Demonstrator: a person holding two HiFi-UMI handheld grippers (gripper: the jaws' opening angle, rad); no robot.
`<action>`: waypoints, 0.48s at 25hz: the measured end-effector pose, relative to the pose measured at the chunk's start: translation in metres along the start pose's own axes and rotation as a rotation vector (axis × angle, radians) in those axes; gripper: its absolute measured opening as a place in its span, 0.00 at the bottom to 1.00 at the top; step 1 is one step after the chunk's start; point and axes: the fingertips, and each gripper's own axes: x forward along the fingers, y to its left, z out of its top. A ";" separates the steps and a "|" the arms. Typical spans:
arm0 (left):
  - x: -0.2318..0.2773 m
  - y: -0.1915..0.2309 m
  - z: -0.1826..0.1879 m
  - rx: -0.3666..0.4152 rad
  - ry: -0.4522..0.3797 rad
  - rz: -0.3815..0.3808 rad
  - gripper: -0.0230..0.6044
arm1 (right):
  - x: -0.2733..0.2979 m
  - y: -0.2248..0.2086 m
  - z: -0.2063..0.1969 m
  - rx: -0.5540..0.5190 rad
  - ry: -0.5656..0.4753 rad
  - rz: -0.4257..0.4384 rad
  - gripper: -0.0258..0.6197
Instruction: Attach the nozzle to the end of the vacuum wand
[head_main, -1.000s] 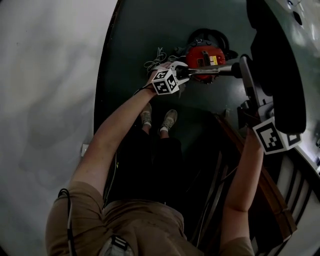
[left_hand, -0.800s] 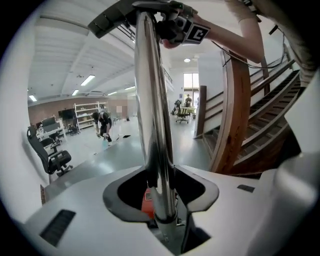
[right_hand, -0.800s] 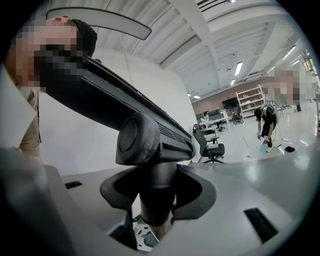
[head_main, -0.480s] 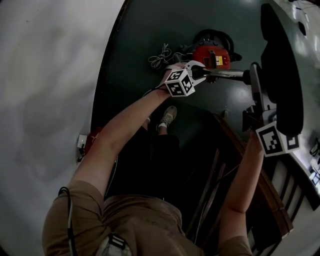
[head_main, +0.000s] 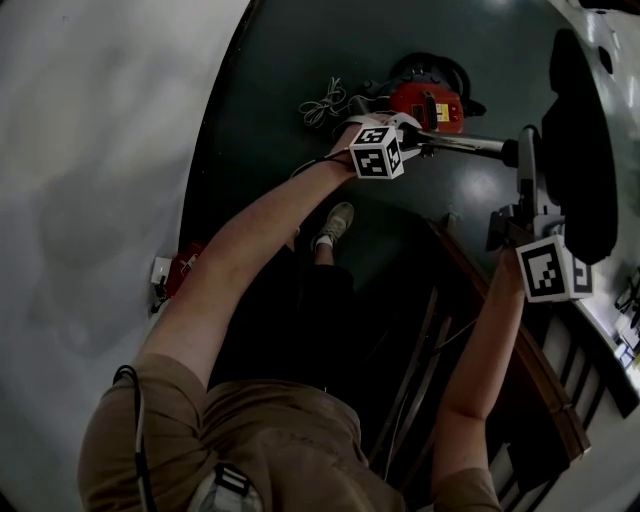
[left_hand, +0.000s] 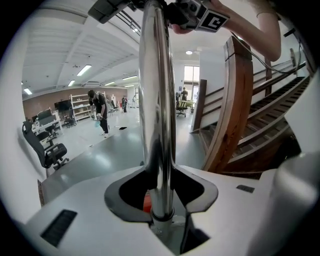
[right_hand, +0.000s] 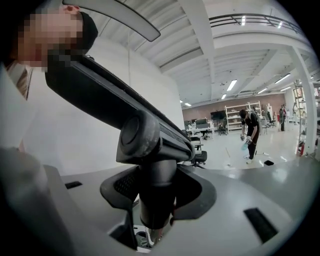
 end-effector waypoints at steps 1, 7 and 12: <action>0.000 0.000 0.002 0.010 0.005 -0.013 0.29 | 0.002 -0.001 0.001 0.007 0.023 -0.014 0.32; -0.010 -0.039 -0.006 0.048 0.050 -0.072 0.28 | -0.035 0.021 -0.017 0.020 -0.064 -0.067 0.32; 0.003 -0.017 0.001 -0.032 0.033 -0.079 0.28 | -0.042 0.008 -0.004 -0.042 -0.212 -0.099 0.31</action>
